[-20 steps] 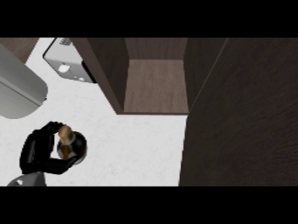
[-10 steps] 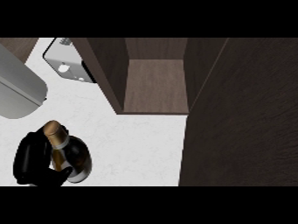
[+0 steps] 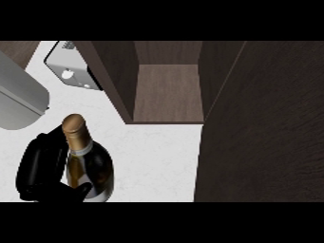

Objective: Pick up the wine, place it into the cabinet and close the cabinet

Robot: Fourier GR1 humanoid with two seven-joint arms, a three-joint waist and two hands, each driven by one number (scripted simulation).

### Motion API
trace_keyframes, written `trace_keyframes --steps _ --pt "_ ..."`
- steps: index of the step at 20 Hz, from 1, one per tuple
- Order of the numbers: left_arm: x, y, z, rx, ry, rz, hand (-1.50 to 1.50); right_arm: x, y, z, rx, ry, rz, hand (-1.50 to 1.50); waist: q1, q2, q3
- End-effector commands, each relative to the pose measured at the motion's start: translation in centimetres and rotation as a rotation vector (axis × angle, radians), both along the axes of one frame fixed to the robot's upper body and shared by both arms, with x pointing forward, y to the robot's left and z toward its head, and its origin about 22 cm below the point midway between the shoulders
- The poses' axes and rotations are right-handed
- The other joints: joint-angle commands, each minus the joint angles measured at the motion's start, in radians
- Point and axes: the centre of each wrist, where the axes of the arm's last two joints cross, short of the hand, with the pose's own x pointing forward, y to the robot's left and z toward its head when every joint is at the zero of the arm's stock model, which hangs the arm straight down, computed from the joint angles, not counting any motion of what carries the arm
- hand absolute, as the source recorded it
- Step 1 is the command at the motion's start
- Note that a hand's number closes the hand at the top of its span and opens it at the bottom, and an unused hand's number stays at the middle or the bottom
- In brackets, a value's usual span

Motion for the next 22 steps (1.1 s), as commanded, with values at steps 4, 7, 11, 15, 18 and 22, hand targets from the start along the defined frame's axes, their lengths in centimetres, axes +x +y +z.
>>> trace_keyframes --steps 4,7,11,15,18,22 --pt "0.8 -6.1 4.2 -0.028 0.001 -0.073 1.5 -1.4 -0.2 1.0 0.067 -0.011 0.049 -1.5 -0.006 0.001 0.0" --pt "1.2 -8.3 5.7 -0.041 -0.014 -0.089 1.5 -1.3 -0.1 1.6 0.048 -0.012 0.059 -1.5 -0.006 0.001 -0.001" --pt "1.2 -10.1 7.4 -0.051 -0.005 -0.095 1.5 -2.7 -0.3 0.6 0.038 -0.045 0.052 -1.5 -0.008 0.001 0.0" --pt "1.8 -13.0 8.5 -0.067 0.024 -0.09 1.5 -0.7 0.4 1.0 0.057 -0.039 0.064 -1.5 -0.004 0.002 -0.001" --pt "0.7 -15.2 9.2 -0.052 -0.011 -0.062 1.5 -1.4 -1.3 1.1 0.052 -0.022 0.044 -1.5 -0.008 0.0 0.0" --pt "4.4 -16.8 9.0 -0.026 -0.002 -0.03 1.5 -0.5 -0.5 0.5 0.044 -0.014 0.071 -1.5 -0.012 0.003 -0.001"
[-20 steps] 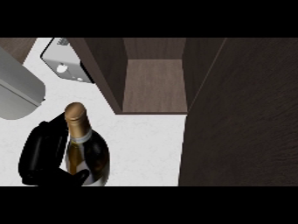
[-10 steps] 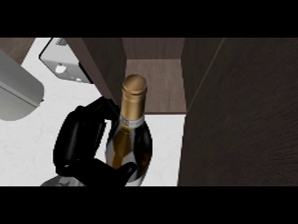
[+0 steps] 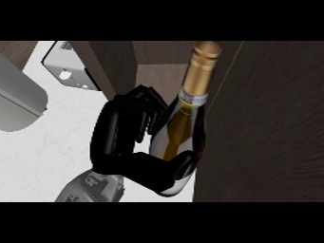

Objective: Pick up the wine, place it into the cabinet and close the cabinet

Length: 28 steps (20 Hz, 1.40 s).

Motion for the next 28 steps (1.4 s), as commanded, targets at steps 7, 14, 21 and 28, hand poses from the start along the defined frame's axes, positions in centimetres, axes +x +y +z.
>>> trace_keyframes --steps 7,14,21,28 --pt "1.3 -2.9 0.8 0.033 -0.005 0.082 1.5 -3.5 -1.2 0.9 0.026 -0.033 0.056 -1.5 0.0 -0.002 0.0" --pt "3.0 -3.5 -1.4 0.035 0.001 0.102 1.5 -2.9 -1.1 1.6 0.015 -0.041 0.054 -1.5 -0.002 0.001 -0.001" --pt "5.2 -3.4 -1.7 -0.041 0.04 0.133 1.5 -2.9 -0.7 0.6 0.028 -0.034 0.062 -1.5 -0.006 0.001 0.0" --pt "2.7 -3.8 -7.2 0.026 0.04 0.154 1.5 -3.0 -0.4 1.9 0.027 -0.04 0.06 -1.5 -0.005 0.001 -0.001"
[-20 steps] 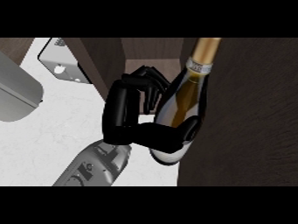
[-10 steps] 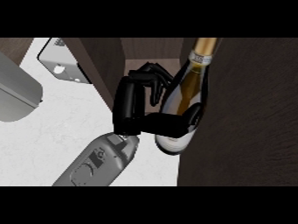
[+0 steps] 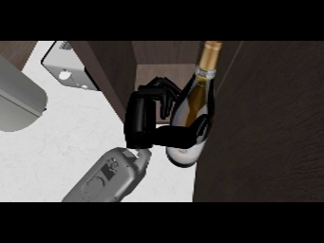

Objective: Pick up the wine, place it into the cabinet and close the cabinet

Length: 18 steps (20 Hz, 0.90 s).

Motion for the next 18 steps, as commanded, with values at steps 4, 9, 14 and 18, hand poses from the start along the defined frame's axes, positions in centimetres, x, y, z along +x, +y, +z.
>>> trace_keyframes --steps 4,9,14,18 --pt "1.3 0.6 -2.9 0.106 0.002 0.033 1.5 -1.7 -0.9 0.4 0.046 -0.053 0.032 -1.5 0.002 0.001 0.001" --pt "1.6 1.5 -3.6 0.131 -0.027 0.051 1.5 -1.4 -0.5 0.8 0.047 -0.042 0.048 -1.5 0.008 0.0 0.0" --pt "2.6 2.3 -5.8 0.126 -0.043 0.137 1.5 -2.8 -0.3 1.4 0.046 -0.05 0.05 -1.5 -0.002 0.001 0.0" --pt "4.6 2.6 -4.0 0.091 -0.02 0.121 1.5 -2.1 0.3 1.3 0.047 -0.042 0.052 -1.5 0.003 0.001 0.0"
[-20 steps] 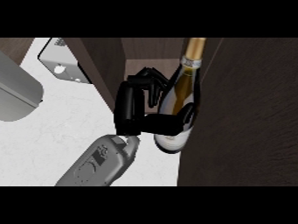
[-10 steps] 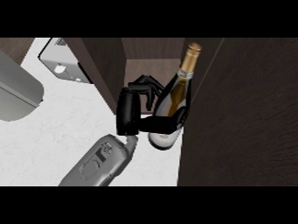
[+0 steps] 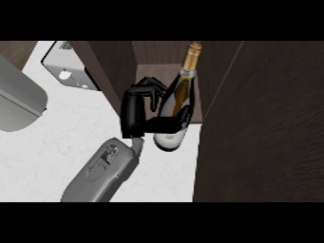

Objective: Pick up the wine, place it into the cabinet and close the cabinet

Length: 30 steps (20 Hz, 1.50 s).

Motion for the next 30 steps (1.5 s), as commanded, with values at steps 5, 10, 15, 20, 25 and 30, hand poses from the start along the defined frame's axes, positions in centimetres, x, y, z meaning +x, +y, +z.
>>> trace_keyframes --steps 5,10,15,20,25,30 --pt "2.0 0.3 0.1 -0.01 0.027 0.036 1.5 -3.6 -1.6 0.2 0.031 -0.019 0.056 -1.5 -0.01 -0.001 0.001" --pt "2.3 1.1 -1.1 -0.02 0.049 0.001 1.5 -2.0 0.1 0.8 0.064 -0.032 0.061 -1.5 0.0 0.0 0.0" --pt "5.7 1.4 0.2 -0.002 0.099 0.019 1.5 -1.9 -1.3 1.0 0.042 -0.038 0.044 -1.5 -0.008 0.002 0.0" --pt "6.7 1.4 0.4 0.002 0.106 0.021 1.5 -0.7 -1.5 -0.1 0.057 -0.027 0.042 -1.5 -0.006 0.002 0.001" --pt "8.5 1.5 0.2 0.058 0.062 0.076 1.5 -1.4 -0.6 -0.1 0.038 -0.042 0.075 -1.5 -0.026 0.007 0.0" --pt "10.1 1.3 1.9 0.075 0.007 0.094 1.5 -1.8 0.2 0.2 0.047 -0.018 0.075 -1.5 -0.03 0.009 0.0"
